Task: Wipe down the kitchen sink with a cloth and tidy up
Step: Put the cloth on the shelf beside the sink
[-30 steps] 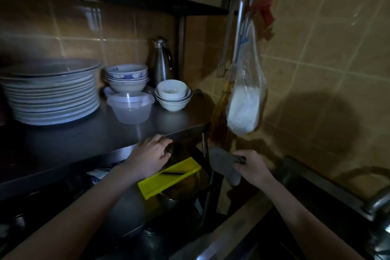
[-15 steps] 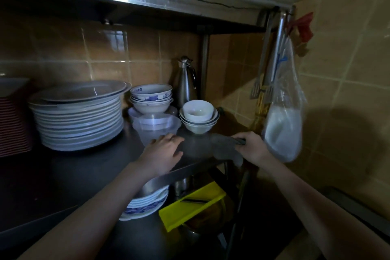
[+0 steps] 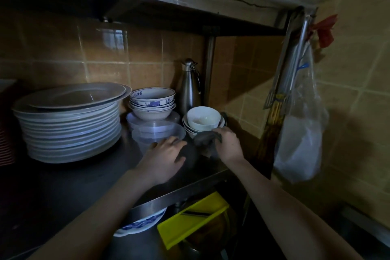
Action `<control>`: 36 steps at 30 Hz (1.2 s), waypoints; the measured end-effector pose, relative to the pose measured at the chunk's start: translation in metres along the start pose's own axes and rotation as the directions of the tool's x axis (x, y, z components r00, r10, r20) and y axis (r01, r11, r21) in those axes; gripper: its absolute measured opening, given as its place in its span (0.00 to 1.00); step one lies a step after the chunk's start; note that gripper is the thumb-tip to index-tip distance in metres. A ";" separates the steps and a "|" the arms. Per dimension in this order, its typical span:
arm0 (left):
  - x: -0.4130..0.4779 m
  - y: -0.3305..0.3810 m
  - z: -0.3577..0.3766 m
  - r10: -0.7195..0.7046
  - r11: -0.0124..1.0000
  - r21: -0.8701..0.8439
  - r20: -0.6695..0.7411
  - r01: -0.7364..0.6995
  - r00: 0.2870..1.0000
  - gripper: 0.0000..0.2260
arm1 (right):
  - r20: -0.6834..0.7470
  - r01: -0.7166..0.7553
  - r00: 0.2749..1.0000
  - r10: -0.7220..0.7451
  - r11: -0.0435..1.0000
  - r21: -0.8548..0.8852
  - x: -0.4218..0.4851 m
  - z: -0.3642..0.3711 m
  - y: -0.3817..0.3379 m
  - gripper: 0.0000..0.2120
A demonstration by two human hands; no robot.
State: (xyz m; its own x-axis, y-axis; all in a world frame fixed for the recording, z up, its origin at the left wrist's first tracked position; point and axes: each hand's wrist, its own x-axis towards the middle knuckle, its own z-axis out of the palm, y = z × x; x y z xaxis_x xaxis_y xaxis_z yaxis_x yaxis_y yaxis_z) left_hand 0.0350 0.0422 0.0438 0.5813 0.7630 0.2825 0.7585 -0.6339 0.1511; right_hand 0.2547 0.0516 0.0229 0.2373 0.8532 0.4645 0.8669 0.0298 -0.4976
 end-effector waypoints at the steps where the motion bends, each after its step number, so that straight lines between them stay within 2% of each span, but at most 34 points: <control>1: 0.000 0.000 -0.001 -0.004 1.000 -0.005 -0.001 0.004 1.000 0.22 | 0.015 0.015 1.000 -0.015 1.000 -0.009 -0.004 0.002 0.004 0.16; 6: -0.003 0.006 -0.005 -0.013 1.000 -0.002 0.010 0.013 1.000 0.21 | 0.329 0.075 0.944 0.005 0.970 -0.230 -0.029 0.006 0.025 0.17; 11: -0.004 0.026 -0.007 0.027 0.999 -0.036 -0.008 -0.027 1.000 0.21 | 0.437 0.087 0.897 0.066 0.943 -0.321 -0.037 -0.018 0.022 0.25; 20: -0.006 0.087 0.013 0.086 0.991 -0.109 0.068 -0.078 0.994 0.21 | 0.362 -0.019 0.928 0.083 0.984 -0.176 -0.097 -0.093 0.045 0.24; 23: -0.007 0.117 0.024 0.146 0.985 -0.105 0.087 -0.136 0.985 0.20 | 0.290 -0.061 0.950 0.114 0.981 -0.187 -0.127 -0.116 0.066 0.23; 26: -0.006 0.150 0.038 0.207 0.970 -0.150 0.096 -0.192 0.974 0.20 | 0.191 -0.169 0.964 0.185 0.981 -0.096 -0.166 -0.136 0.095 0.22; 30: -0.004 0.196 0.063 0.291 0.942 -0.203 0.101 -0.267 0.951 0.20 | 0.070 -0.314 0.943 0.326 0.940 -0.135 -0.219 -0.162 0.133 0.20; 36: -0.004 0.258 0.093 0.418 0.898 -0.205 0.127 -0.389 0.899 0.19 | -0.048 -0.487 0.872 0.488 0.850 -0.203 -0.292 -0.210 0.180 0.24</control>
State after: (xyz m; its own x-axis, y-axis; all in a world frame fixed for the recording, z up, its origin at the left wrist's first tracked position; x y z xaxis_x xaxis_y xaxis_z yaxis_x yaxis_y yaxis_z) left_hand 0.2553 -0.1127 -0.0062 0.8775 0.4372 0.1971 0.3949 -0.8919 0.2205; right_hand 0.4330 -0.3014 -0.0487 0.6508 0.7330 0.1978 0.7102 -0.4957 -0.4999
